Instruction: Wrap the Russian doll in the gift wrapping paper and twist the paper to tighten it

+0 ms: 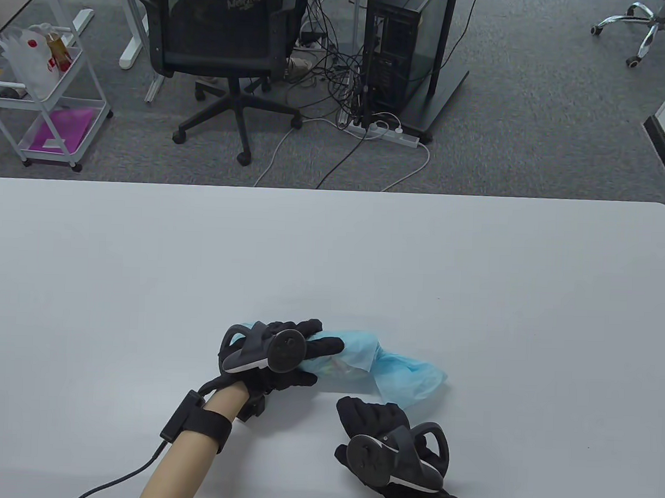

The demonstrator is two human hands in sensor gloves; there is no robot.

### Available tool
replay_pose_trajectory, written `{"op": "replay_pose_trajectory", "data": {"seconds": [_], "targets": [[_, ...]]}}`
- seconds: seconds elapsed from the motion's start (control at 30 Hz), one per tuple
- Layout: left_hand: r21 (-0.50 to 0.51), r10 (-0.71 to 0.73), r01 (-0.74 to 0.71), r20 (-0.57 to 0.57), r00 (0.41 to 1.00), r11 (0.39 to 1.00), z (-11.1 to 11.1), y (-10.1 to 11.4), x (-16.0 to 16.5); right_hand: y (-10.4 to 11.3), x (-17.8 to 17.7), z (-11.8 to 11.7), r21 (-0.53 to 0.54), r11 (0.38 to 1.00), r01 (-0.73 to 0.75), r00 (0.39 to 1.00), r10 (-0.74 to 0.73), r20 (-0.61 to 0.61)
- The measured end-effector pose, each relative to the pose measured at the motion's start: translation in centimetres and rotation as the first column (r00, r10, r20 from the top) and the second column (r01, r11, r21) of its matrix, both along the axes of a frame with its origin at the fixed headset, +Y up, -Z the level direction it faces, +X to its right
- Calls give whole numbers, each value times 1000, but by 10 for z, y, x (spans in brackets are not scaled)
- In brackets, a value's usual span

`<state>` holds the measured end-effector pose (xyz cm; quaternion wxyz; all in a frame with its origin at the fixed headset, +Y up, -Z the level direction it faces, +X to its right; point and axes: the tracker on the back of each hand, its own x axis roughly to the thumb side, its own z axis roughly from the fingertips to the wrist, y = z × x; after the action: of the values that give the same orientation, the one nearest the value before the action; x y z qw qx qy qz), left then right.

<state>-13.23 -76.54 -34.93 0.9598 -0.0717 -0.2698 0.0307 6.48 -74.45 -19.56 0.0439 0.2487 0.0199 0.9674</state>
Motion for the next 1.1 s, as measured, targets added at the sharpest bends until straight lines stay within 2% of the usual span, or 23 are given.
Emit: {"op": "replay_pose_trajectory", "data": {"seconds": [0.17, 0.33, 0.5, 0.6, 0.67, 0.73, 0.8, 0.87, 0.9, 0.97, 1.1], "targets": [[0, -78, 78, -3, 997, 997, 0, -3, 4, -7, -3, 0, -25, 999, -31, 999, 31, -8], [68, -42, 41, 9, 999, 997, 10, 2, 5, -9, -4, 0, -26, 998, -54, 999, 53, -11], [170, 21, -32, 69, 997, 985, 32, 30, -1, -9, -3, -1, -30, 997, -64, 998, 64, -2], [287, 42, -74, 113, 993, 955, 55, 54, -4, -11, -2, -2, -41, 997, -65, 998, 65, 7], [349, 59, -105, 138, 989, 931, 78, 67, -6, -11, -1, -2, -43, 997, -66, 998, 66, 10], [279, 74, -111, 142, 987, 954, 103, 67, -6, -11, -1, -2, -38, 997, -71, 997, 71, 11], [122, 73, -84, 89, 993, 989, 119, 53, -6, -11, -1, -2, -39, 997, -71, 997, 72, 8], [-61, 58, -55, 51, 997, 997, 129, 31, -7, -12, -2, -1, -50, 996, -73, 997, 73, -3], [-88, 73, -69, 43, 996, 994, 132, 19, -7, -13, -4, -1, -54, 995, -78, 997, 78, -9], [-91, 39, -36, 34, 999, 995, 135, 6, -5, -15, -5, 0, -55, 995, -87, 996, 86, -18], [19, -85, 84, 70, 994, 996, 141, 1, 0, -14, -5, 1, -54, 995, -78, 997, 76, -30]]}}
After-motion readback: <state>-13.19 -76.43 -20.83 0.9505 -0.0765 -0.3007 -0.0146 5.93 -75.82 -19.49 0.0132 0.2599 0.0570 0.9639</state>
